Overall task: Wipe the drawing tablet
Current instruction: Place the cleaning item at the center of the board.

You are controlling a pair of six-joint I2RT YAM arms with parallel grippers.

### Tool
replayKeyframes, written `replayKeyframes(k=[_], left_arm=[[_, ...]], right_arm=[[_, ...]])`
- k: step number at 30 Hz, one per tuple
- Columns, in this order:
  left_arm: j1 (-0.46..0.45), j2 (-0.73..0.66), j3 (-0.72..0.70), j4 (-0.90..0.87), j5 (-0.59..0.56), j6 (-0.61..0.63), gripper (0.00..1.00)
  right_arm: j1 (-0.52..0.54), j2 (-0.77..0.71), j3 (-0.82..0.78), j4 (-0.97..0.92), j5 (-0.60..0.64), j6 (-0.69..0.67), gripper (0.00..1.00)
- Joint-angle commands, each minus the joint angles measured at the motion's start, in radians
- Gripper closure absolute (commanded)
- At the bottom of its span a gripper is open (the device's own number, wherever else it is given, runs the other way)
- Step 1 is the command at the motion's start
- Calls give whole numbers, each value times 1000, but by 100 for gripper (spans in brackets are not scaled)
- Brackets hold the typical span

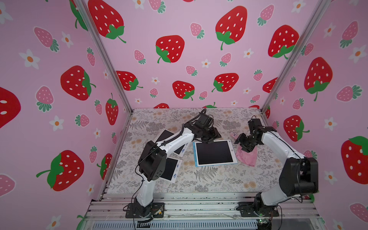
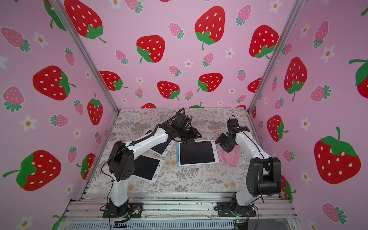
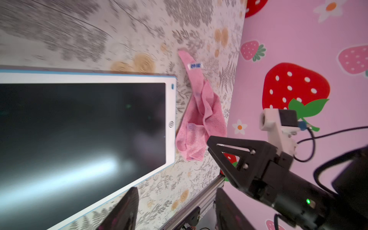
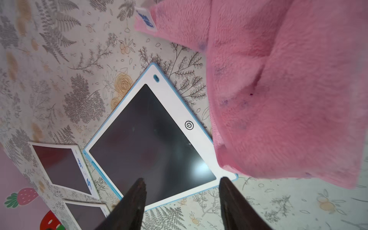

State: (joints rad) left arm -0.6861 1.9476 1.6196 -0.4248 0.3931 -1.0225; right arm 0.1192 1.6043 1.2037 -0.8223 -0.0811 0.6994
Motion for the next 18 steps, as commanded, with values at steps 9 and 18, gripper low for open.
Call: replayKeyframes(k=[9,18], left_arm=[[114,-14,-285,28,20,88,22],[131,39,-244,-80,-60,230,18]], right_arm=[[-6,188,93,34,-91,-157,19],[-59,329,185,-20,-144,-248,15]])
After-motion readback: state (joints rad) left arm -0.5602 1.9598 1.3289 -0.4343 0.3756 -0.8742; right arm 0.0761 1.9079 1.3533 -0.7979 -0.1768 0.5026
